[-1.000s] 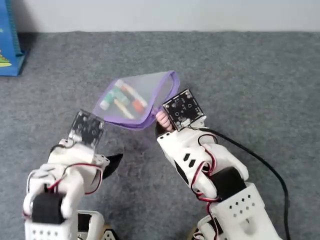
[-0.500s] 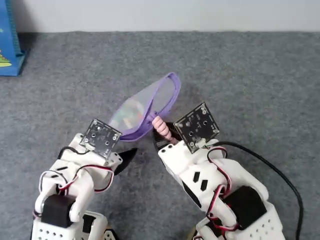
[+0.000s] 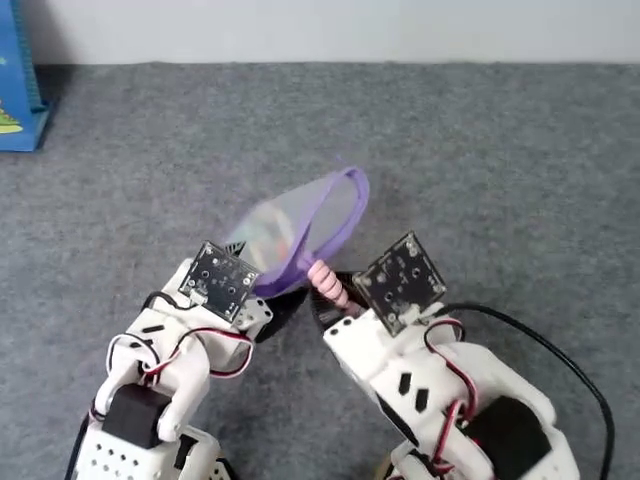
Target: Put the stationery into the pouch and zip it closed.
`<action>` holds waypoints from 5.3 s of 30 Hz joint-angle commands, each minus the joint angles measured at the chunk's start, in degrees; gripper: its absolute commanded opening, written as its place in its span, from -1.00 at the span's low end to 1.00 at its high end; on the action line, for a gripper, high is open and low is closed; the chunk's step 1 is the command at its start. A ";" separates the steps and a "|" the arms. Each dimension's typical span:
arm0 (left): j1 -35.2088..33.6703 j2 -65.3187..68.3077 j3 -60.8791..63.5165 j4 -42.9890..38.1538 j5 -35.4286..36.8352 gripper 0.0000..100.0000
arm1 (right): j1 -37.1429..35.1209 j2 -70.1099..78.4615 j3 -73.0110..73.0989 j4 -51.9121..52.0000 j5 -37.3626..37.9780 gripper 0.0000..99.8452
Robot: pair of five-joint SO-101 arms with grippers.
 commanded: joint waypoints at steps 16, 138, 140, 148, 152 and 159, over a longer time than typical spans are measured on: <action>0.26 -0.70 -0.22 -3.16 0.97 -0.93 | 2.15 -0.66 -1.32 -7.08 -0.70 -0.99; 0.09 -23.82 0.40 18.81 3.96 -0.98 | 4.79 17.63 -3.69 -22.20 2.46 -0.99; 0.09 -23.82 0.40 18.81 3.96 -0.98 | 6.73 17.89 -3.43 -24.66 2.46 -0.99; 0.09 -23.82 0.40 18.81 3.96 -0.98 | 12.53 26.86 -3.69 -32.92 2.46 -0.99; 0.00 -23.82 0.40 18.90 3.96 -0.98 | 16.22 32.48 -3.78 -39.08 2.46 -0.99; 0.09 -23.82 0.40 18.90 3.96 -0.98 | 21.32 39.96 -5.45 -47.43 2.46 -0.99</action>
